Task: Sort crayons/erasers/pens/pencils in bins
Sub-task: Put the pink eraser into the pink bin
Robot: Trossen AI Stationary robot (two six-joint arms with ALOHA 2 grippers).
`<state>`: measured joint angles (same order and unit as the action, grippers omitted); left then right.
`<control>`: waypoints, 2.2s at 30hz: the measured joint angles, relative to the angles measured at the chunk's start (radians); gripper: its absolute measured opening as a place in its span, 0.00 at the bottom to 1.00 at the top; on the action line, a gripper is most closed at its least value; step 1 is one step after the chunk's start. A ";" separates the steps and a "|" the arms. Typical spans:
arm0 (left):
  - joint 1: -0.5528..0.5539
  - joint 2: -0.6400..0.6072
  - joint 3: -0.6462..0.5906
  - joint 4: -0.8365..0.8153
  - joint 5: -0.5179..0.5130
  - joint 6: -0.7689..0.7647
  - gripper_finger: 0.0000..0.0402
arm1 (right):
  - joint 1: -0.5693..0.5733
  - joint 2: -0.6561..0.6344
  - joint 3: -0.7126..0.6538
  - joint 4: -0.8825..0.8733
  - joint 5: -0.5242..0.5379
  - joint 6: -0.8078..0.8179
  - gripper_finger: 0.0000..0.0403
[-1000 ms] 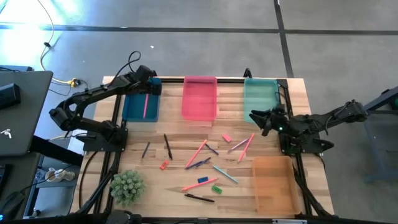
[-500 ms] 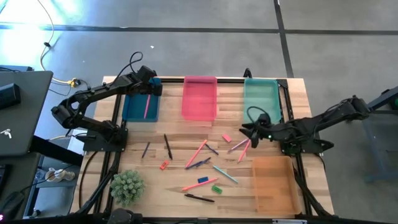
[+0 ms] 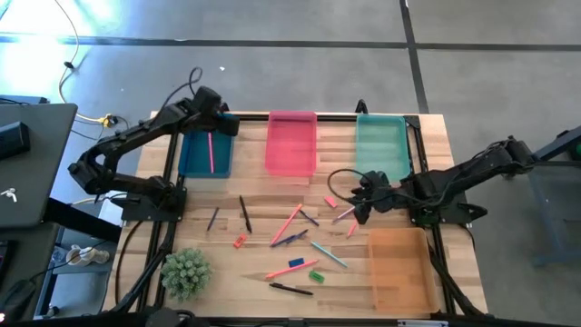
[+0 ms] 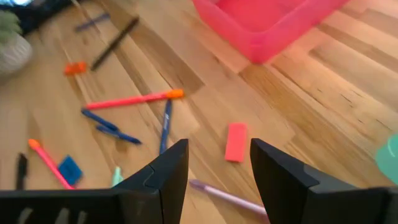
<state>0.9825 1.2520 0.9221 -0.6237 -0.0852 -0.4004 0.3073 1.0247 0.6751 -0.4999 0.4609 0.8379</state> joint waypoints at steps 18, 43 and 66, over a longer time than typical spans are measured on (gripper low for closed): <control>-0.299 -0.218 0.034 -0.052 0.175 0.067 0.29 | -0.184 0.439 0.344 -0.311 -0.305 -0.052 0.41; -0.414 -0.322 0.022 0.001 0.151 -0.016 0.29 | -0.312 0.741 0.345 -0.147 -0.411 -0.027 0.53; -0.414 -0.321 0.022 0.001 0.145 -0.008 0.29 | -0.314 0.793 0.350 -0.215 -0.364 0.019 0.22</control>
<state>0.5690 0.9306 0.9440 -0.6228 0.0602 -0.4084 -0.0063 1.8175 1.0248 -0.7154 0.0970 0.8568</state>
